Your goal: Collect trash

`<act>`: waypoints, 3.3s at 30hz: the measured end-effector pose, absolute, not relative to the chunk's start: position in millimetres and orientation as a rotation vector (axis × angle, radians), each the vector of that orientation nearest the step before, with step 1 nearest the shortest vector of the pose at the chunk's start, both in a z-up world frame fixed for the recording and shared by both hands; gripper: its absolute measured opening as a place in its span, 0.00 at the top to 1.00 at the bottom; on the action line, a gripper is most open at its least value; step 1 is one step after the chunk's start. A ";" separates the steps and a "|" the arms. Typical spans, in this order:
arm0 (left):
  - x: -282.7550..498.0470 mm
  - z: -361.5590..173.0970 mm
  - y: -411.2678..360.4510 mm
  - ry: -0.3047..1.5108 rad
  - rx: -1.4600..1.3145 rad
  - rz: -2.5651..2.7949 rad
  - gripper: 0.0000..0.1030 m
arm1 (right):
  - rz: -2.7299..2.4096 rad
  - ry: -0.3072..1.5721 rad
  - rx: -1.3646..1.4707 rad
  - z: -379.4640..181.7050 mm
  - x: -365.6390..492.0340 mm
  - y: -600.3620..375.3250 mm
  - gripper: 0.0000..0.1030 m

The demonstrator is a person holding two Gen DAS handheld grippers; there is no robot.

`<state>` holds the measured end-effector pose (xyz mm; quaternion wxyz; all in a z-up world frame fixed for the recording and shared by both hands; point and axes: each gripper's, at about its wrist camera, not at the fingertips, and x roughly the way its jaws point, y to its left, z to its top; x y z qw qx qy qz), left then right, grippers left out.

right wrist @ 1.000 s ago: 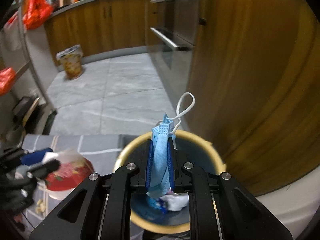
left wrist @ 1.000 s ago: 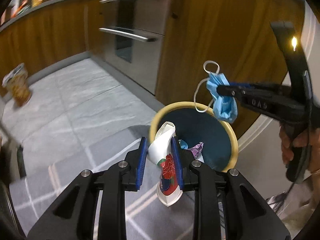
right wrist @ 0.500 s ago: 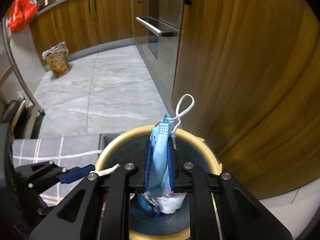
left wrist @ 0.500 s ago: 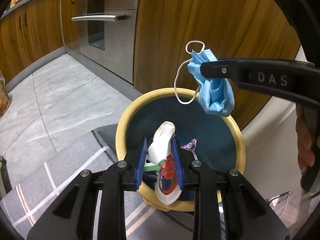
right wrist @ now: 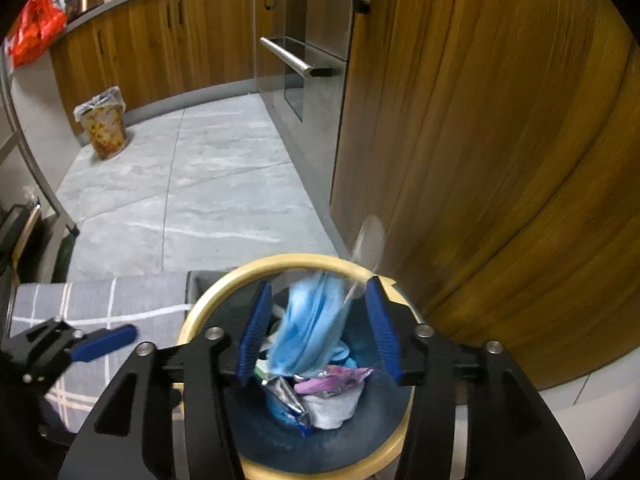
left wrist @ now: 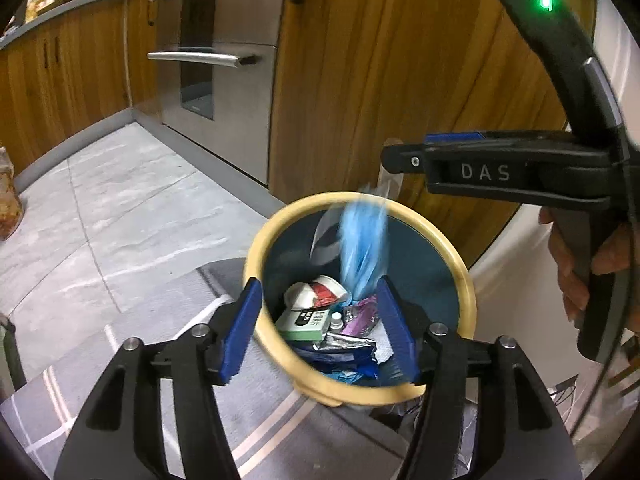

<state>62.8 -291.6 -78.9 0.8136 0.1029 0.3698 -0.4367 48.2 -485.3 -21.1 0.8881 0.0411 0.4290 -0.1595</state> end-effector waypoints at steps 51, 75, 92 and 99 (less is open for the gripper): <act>-84.2 38.6 -149.4 0.609 0.211 -0.857 0.08 | -0.336 0.714 0.091 70.7 -183.1 -372.6 0.05; -88.9 37.5 -146.3 0.601 0.207 -0.859 0.06 | -0.334 0.713 0.083 70.8 -183.8 -370.8 0.05; -89.6 37.7 -148.6 0.595 0.213 -0.865 0.06 | -0.334 0.712 0.083 71.0 -183.4 -372.1 0.05; -89.7 37.9 -148.2 0.590 0.212 -0.864 0.06 | -0.333 0.712 0.082 70.9 -183.1 -372.5 0.05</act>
